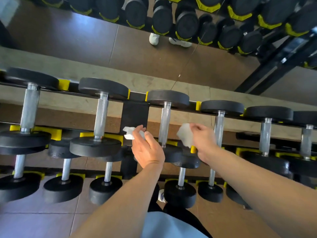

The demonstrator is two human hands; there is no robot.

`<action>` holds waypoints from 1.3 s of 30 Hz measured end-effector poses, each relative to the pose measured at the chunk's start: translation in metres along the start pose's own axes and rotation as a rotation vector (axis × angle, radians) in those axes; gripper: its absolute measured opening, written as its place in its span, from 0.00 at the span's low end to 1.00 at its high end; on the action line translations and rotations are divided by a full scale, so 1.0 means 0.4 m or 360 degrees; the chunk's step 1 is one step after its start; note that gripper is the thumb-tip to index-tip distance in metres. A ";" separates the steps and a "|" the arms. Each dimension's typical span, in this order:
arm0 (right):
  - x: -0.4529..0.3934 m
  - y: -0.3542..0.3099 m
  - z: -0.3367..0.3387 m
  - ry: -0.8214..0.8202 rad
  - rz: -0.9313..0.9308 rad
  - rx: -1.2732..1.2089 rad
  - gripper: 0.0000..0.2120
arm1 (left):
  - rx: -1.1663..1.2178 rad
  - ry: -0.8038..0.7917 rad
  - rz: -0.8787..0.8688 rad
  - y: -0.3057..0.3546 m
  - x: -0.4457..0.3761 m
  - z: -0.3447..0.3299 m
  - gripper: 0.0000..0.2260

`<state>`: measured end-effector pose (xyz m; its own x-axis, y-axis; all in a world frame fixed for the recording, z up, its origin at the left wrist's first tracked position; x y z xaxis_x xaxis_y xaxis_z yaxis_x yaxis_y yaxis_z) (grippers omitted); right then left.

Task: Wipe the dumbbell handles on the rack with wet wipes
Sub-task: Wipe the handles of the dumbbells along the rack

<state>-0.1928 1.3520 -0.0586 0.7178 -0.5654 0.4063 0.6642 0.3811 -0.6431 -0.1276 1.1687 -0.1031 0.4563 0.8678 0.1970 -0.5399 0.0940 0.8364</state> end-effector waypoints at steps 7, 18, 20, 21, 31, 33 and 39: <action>0.045 -0.146 -0.174 -0.0086 0.0289 0.0258 0.20 | 0.0012 0.0038 -0.0038 0.006 0.000 0.001 0.17; 0.006 -0.081 -0.098 -0.0244 0.0060 0.0202 0.15 | -0.0003 0.0041 -0.0002 -0.006 -0.001 -0.001 0.15; 0.007 -0.121 -0.130 -0.0158 0.0210 0.0196 0.16 | 0.0000 0.0045 -0.0001 -0.003 -0.001 0.000 0.15; 0.024 -0.125 -0.150 -0.0163 0.0359 0.0357 0.19 | -0.0004 0.0045 -0.0007 -0.001 0.000 0.000 0.15; 0.051 -0.094 -0.081 -0.0427 0.0084 0.0457 0.16 | -0.0023 0.0053 -0.0021 -0.004 0.003 0.001 0.15; 0.025 -0.133 -0.094 -0.0175 0.0071 0.0181 0.15 | -0.0011 0.0058 -0.0021 -0.001 0.002 0.000 0.15; 0.122 -0.092 -0.134 -0.0364 0.0847 0.1273 0.12 | -0.0012 0.0077 -0.0064 0.003 0.002 0.004 0.17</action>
<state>-0.1935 1.2713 -0.0498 0.9310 -0.0537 0.3611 0.1278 0.9745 -0.1845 -0.1268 1.1689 -0.1012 0.4430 0.8858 0.1382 -0.5271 0.1326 0.8394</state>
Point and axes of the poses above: each hand's wrist, its own x-axis away from the middle knuckle, its own z-axis out of the back of the hand, y = z × x, the point moved 5 cm from there along -x, towards the middle knuckle, and after that the axes turned 15 degrees about y, right-handed, at the moved point
